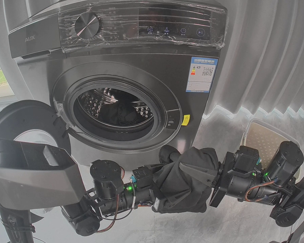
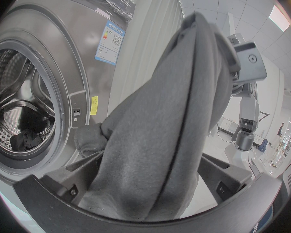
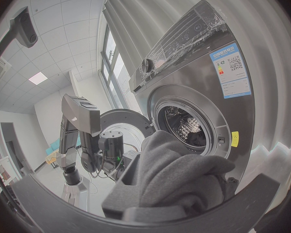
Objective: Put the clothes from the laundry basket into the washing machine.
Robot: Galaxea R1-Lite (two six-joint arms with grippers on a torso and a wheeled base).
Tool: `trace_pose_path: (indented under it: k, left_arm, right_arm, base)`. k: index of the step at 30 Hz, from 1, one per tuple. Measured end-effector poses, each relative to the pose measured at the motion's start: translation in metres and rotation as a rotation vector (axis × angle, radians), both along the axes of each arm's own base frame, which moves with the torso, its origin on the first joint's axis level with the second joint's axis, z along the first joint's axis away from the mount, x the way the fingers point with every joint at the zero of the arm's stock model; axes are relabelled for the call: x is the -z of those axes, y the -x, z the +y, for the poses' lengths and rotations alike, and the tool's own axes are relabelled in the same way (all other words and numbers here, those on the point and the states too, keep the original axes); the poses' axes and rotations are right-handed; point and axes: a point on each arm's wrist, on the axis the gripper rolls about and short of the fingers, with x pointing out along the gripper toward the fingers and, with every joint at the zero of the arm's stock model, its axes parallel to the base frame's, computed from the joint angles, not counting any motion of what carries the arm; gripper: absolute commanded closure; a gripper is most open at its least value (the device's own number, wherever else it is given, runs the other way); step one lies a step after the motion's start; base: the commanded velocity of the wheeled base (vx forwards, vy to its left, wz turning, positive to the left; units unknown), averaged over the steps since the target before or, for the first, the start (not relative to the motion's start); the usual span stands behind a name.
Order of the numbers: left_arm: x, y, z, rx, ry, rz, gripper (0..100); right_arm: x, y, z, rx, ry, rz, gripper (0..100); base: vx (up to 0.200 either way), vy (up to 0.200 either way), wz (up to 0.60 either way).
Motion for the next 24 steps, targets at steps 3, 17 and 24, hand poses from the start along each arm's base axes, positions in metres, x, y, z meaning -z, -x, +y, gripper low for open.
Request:
trace_pose_path:
  k: [3, 17, 24]
  left_arm:
    - [0.004, -0.003, -0.003, 0.002, -0.004, 0.001, 0]
    - [0.013, -0.011, -0.011, 0.001, -0.003, -0.003, 100]
    - [0.013, -0.011, -0.010, 0.000, -0.006, -0.002, 100]
  right_arm:
    - [-0.001, 0.000, 0.001, -0.003, -0.003, -0.002, 100]
    - [-0.002, -0.001, 0.001, -0.002, -0.009, -0.008, 100]
    - [-0.003, -0.002, 0.000, 0.003, -0.012, -0.010, 100]
  base:
    - [0.000, 0.000, 0.00]
    - [0.000, 0.000, 0.00]
    - [0.000, 0.000, 0.00]
